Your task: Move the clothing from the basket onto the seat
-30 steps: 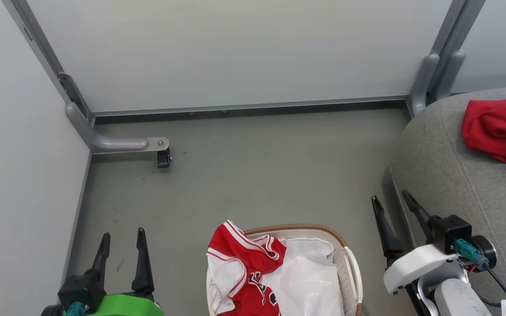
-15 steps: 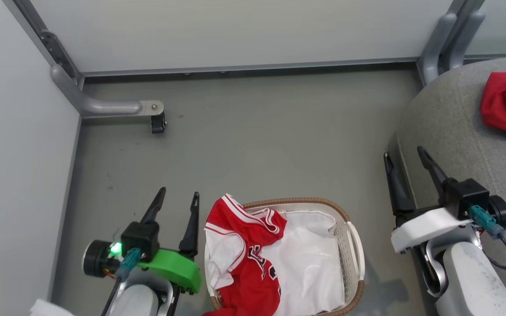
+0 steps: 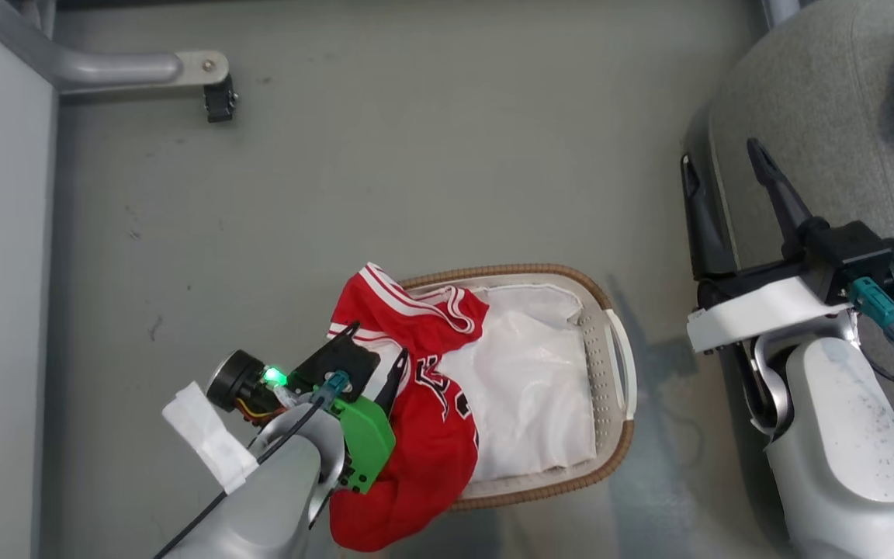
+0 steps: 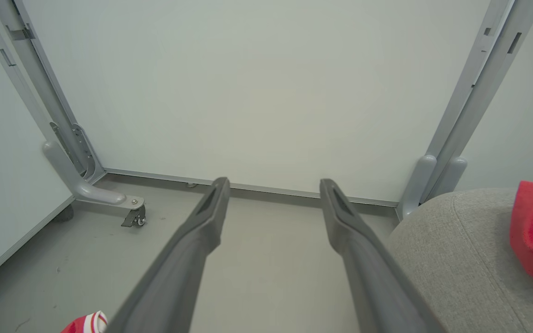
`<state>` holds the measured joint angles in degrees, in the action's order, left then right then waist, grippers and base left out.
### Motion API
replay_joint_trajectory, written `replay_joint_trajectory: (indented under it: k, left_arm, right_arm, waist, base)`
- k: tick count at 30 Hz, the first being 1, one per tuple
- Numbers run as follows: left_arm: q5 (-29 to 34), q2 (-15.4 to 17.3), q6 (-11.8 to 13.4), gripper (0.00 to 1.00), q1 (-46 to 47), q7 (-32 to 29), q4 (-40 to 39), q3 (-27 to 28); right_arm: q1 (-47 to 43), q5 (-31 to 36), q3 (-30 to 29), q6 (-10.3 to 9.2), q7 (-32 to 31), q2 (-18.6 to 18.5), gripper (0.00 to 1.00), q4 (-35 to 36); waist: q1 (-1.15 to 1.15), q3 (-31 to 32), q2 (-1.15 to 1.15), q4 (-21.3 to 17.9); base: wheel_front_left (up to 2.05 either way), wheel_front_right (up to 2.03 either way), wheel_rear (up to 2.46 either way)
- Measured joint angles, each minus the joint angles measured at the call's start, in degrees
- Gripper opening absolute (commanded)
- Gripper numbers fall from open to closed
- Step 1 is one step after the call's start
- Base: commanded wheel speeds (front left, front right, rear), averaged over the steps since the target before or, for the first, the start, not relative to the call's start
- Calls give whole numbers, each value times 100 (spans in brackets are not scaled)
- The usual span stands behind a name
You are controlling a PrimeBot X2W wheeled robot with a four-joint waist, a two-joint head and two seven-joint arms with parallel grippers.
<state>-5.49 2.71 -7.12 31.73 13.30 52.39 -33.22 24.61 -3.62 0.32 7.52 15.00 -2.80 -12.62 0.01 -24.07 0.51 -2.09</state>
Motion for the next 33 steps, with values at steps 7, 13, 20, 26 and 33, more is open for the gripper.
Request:
replay_joint_trajectory:
  k: [7,13,20,26,33]
  left_arm:
    - [-155,-1,-15,100,641,-435,864,-430]
    - [-121,-3,68,100,1157,-775,1450,-655]
    - [-119,-3,368,100,1525,-875,1806,-732]
    - [-154,-2,520,100,1597,-1287,1961,-816]
    - [-257,-2,548,49,1619,-1689,2002,-977]
  right_arm:
    - [366,-83,67,0,0,-2,100,164]
    - [567,-191,154,0,0,-1,100,258]
    - [704,-289,243,0,0,-1,100,297]
    - [744,-358,311,0,0,-2,100,304]
    - [770,-414,457,0,0,-1,100,301]
  waist:
    - [0,-738,0,-227]
    - [1,-1307,0,-436]
    - [1,-1811,0,-684]
    - [0,-2013,0,-881]
    - [0,-2111,0,-1014]
  base:
    - [0,0,0]
    - [0,0,0]
    - [0,0,0]
    - [0,0,0]
    - [0,0,0]
